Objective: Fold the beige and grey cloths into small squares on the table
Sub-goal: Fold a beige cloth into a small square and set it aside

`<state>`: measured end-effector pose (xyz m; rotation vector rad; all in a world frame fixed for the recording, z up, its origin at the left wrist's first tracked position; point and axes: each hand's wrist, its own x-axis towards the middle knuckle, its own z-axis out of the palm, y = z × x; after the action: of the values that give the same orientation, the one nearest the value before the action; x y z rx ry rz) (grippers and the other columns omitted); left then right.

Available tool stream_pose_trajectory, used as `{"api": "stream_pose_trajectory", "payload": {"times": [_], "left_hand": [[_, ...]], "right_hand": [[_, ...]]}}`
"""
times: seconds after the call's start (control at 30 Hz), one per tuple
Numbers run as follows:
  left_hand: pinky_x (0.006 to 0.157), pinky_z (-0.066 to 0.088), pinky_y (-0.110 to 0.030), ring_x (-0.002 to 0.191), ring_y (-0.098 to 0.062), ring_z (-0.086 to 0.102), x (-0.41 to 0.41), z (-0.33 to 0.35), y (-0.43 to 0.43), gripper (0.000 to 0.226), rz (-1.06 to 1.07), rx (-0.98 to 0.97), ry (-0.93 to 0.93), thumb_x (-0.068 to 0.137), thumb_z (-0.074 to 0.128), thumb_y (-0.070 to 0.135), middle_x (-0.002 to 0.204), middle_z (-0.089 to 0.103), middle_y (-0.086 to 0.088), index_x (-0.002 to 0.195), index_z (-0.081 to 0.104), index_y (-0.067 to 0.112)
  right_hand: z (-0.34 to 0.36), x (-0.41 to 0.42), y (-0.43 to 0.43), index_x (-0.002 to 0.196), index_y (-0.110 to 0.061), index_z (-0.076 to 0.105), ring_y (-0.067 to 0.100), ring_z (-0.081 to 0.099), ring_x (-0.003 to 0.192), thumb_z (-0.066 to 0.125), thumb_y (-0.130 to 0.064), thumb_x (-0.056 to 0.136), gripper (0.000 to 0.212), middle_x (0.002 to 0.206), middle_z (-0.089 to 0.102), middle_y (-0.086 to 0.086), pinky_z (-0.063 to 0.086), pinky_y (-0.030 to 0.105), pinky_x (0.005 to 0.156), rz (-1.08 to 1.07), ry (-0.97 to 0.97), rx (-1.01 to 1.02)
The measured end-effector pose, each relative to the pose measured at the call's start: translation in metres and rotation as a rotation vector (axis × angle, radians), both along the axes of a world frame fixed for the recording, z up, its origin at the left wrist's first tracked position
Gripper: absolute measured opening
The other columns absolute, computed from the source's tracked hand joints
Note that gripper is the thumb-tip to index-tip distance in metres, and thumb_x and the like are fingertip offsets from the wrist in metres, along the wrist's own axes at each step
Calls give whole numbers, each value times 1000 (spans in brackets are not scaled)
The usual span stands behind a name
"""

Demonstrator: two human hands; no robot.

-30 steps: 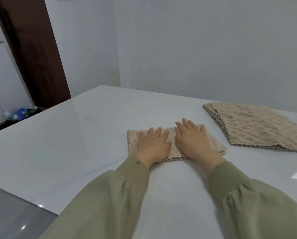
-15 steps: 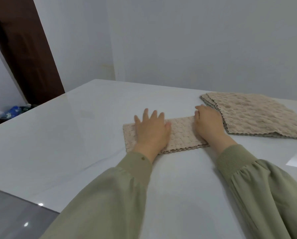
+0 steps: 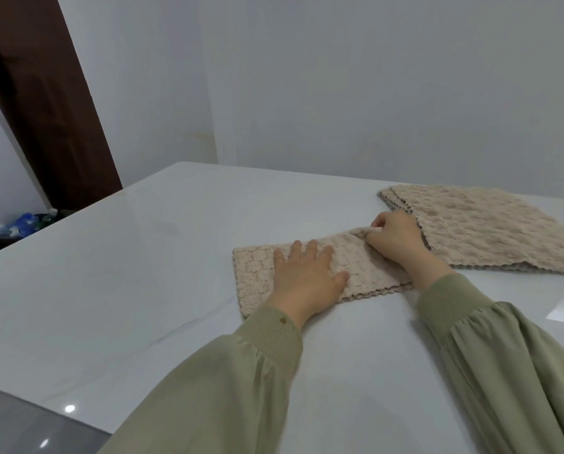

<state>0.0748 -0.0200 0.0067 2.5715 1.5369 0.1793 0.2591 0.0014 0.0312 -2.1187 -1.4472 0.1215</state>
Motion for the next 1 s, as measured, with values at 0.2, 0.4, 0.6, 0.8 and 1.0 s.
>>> {"api": "stream_pose_trajectory", "payload": {"times": [0.2,0.4,0.6,0.8,1.0], "left_hand": [[115,21,-44,143,-16,17,-16,20,11,60,62,-97,-671,95,50,39,152,29,2,148,23,27],[73,41,-10,97,-3,59,-34,45,2,20,-59,-162,-959,86,65,21,100,65,12,105,66,28],[64,44,-15,69,-5,56,-39,41,5,11,38,-23,-1024,85,65,20,76,65,4,75,66,17],[58,37,-25,59,-12,43,-44,38,14,26,141,62,-910,90,58,28,67,50,4,70,47,15],[47,39,-22,47,-13,48,-43,51,9,22,113,-466,-982,91,60,24,61,54,1,73,54,12]], "right_hand": [[48,-28,-32,73,-16,60,16,56,65,63,-1,78,16,71,62,1,42,24,54,312,142,220],[75,-54,-57,73,-18,61,10,56,62,71,-3,75,17,70,64,0,44,22,58,489,145,212],[81,-50,-63,79,-17,56,10,45,56,77,-30,73,25,65,49,-7,34,23,49,391,-63,-198],[59,-29,-48,74,-8,64,15,53,62,71,-11,79,8,69,61,3,44,23,56,228,345,-105],[29,-33,-33,108,4,58,21,63,69,53,-9,95,20,83,66,12,54,30,57,140,1167,19]]}}
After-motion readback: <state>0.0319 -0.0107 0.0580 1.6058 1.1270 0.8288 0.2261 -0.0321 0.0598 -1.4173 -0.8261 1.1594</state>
